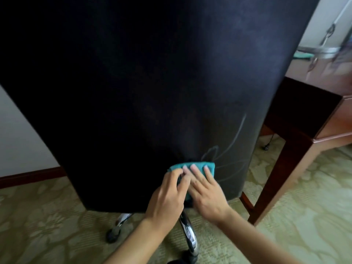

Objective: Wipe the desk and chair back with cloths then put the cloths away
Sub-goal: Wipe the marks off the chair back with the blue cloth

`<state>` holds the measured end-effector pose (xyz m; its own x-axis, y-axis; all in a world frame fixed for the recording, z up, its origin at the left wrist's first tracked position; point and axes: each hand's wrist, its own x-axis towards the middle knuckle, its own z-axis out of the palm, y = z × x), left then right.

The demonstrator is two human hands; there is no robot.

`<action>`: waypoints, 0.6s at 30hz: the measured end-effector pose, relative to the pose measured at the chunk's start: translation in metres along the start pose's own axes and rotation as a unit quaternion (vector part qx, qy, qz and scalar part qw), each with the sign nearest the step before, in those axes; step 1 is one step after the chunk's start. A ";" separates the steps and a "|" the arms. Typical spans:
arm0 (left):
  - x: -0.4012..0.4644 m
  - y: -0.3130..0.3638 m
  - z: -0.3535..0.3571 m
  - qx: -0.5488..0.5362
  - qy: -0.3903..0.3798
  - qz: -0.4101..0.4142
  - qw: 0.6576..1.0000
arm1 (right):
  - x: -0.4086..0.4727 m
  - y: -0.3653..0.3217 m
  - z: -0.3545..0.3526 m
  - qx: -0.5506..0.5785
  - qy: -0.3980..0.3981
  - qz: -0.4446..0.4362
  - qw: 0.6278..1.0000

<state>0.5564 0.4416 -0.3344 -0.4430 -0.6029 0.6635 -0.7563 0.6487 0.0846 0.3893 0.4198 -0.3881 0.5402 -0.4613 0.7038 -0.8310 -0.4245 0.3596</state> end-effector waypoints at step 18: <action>0.051 0.044 0.010 0.012 -0.044 0.059 0.997 | -0.032 0.011 0.000 0.047 0.035 0.185 0.981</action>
<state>0.4961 0.4350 -0.3045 -0.5698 -0.5622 0.5994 -0.7071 0.7070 -0.0091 0.3627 0.4303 -0.4069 0.1915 -0.5444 0.8167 -0.9505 -0.3104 0.0160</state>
